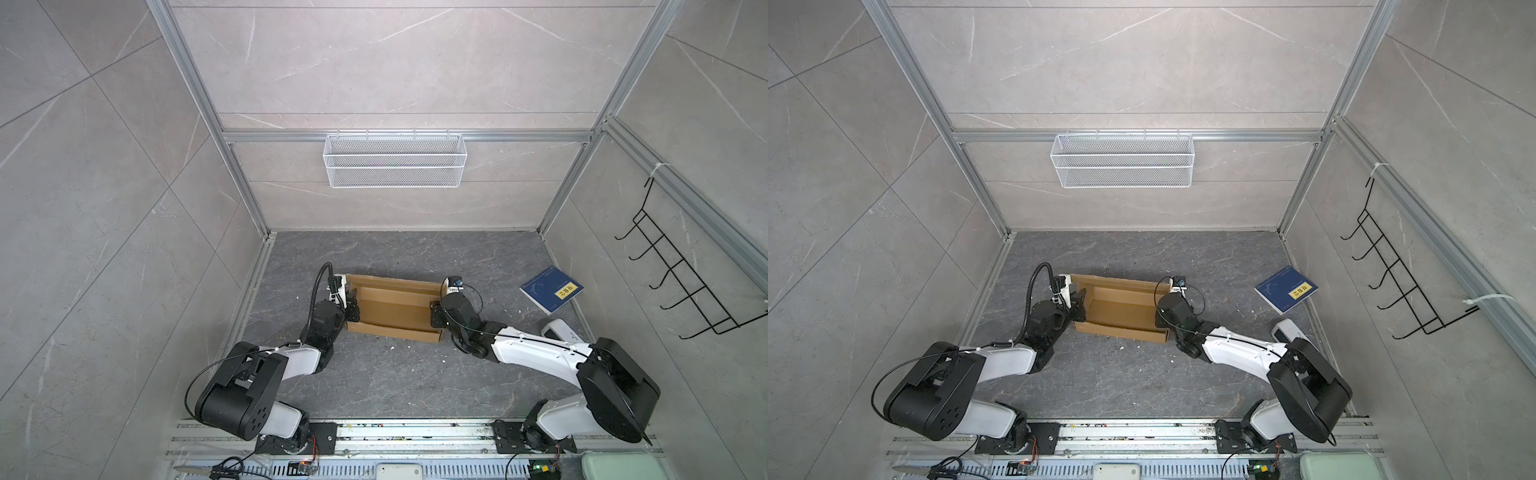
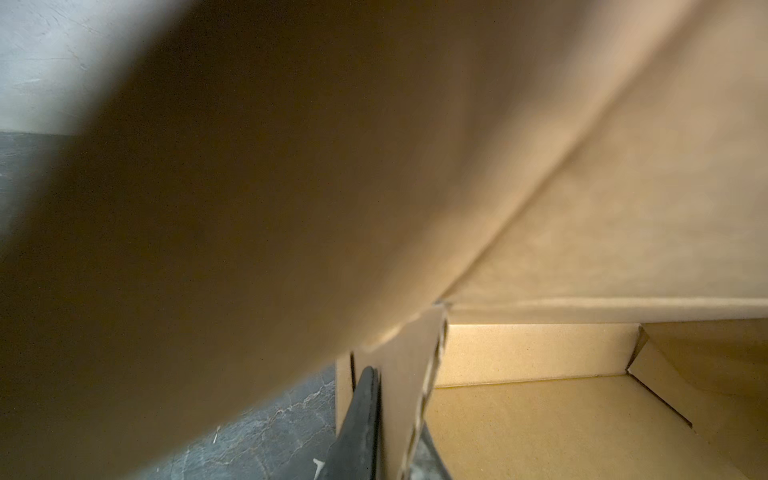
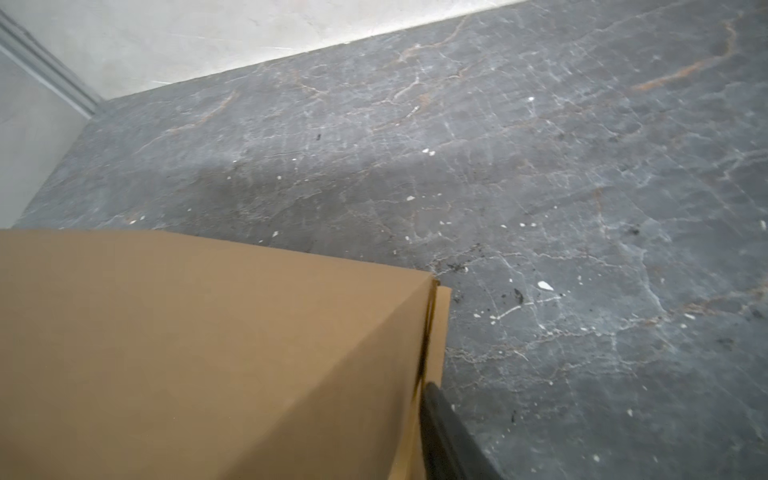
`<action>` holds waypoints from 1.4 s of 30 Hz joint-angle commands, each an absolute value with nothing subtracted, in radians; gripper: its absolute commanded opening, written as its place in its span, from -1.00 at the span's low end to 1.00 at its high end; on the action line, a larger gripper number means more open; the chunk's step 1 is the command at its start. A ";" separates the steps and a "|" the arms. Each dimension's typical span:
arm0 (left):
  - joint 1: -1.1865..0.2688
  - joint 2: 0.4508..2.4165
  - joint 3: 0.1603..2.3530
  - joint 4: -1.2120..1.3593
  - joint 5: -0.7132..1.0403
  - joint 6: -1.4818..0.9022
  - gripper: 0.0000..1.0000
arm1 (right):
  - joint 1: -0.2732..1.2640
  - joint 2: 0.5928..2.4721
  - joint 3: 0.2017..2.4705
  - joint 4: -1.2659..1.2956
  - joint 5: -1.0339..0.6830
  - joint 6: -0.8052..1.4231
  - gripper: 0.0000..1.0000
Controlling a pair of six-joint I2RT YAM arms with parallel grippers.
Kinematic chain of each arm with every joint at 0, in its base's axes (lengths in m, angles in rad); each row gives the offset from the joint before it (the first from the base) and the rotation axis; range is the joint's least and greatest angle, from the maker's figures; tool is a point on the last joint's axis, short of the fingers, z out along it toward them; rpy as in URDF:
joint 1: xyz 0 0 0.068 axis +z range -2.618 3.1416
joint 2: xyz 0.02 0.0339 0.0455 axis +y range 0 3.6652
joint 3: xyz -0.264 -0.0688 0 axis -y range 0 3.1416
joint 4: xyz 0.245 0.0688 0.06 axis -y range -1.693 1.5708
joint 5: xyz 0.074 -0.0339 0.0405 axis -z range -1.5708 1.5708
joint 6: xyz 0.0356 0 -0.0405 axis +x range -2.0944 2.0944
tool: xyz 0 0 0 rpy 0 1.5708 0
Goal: Fold the paper box
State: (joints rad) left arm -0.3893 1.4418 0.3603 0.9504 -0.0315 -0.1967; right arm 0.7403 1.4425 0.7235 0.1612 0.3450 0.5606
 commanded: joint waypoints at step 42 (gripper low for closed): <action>-0.423 1.429 0.259 0.983 -0.054 -0.114 -0.79 | 0.348 1.102 1.075 -0.639 -0.272 0.675 0.18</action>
State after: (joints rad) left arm -0.4160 1.4277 0.2806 1.0111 -0.0509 -0.1478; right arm 0.3588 1.0416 1.0252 -0.5972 -0.2485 0.6243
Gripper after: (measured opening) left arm 0.108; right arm 0.590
